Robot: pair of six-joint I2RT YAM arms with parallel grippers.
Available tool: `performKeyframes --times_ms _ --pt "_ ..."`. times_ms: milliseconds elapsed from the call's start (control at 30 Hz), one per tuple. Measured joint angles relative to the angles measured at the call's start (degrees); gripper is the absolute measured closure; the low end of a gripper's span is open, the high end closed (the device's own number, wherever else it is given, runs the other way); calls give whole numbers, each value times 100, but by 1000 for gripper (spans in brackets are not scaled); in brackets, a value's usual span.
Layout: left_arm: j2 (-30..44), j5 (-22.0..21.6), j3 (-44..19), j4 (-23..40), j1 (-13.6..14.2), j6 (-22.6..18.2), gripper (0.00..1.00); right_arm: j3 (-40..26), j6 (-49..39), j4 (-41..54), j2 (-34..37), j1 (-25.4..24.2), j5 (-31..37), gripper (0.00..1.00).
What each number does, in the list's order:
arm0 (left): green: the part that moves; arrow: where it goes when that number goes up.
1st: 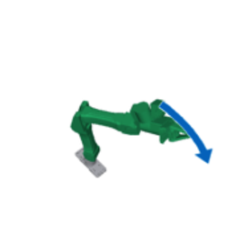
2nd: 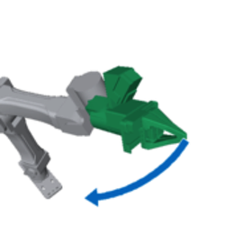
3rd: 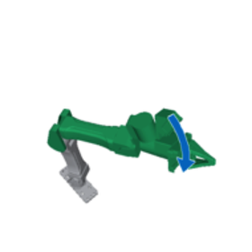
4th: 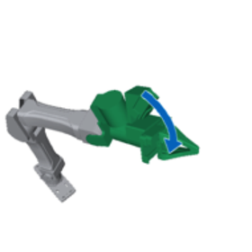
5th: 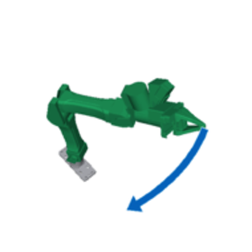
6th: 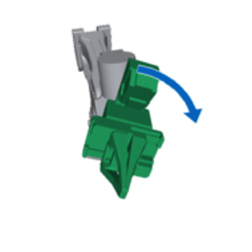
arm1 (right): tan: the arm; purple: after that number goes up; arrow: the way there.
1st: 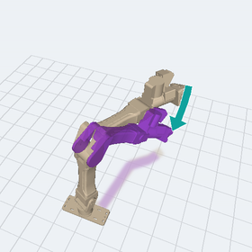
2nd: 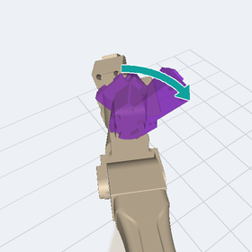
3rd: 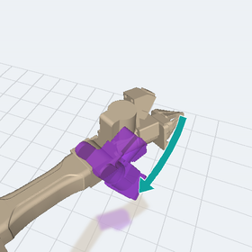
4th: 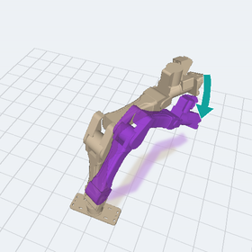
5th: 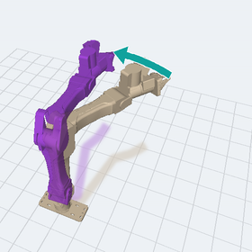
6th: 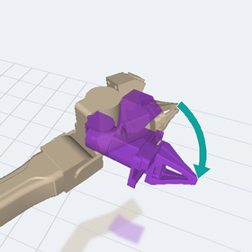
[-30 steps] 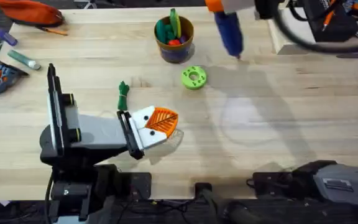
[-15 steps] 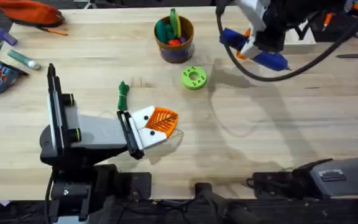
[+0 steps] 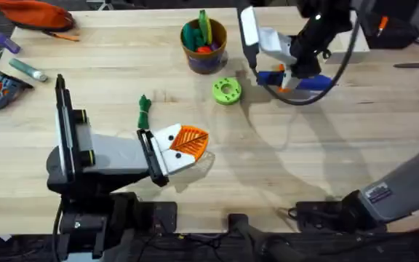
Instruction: Pick up the gripper from the table and insert it into the empty holder that is missing its gripper. Then pick up a screw, insert it into the mounting hole, and use the screwdriver to tighten it. Finally, clean up the table by picking up the vegetable and placing it into the bucket.
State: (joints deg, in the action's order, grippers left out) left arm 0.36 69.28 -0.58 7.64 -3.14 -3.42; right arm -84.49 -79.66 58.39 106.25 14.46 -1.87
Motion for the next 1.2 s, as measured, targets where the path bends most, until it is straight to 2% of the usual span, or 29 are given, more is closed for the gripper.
performKeyframes --times_ms 467,900,933,1133,1200 --pt "0 0 0 0 0 0 995 10 -227 -206 574 39 24 978" --pt "0 0 0 0 0 0 994 177 -265 -415 633 98 59 978" --pt "0 0 0 0 0 0 994 177 -240 -411 633 98 61 904" --pt "0 0 0 0 0 0 994 177 -251 -415 633 96 101 58" --pt "0 0 0 0 0 0 994 177 -264 -420 633 96 103 15"
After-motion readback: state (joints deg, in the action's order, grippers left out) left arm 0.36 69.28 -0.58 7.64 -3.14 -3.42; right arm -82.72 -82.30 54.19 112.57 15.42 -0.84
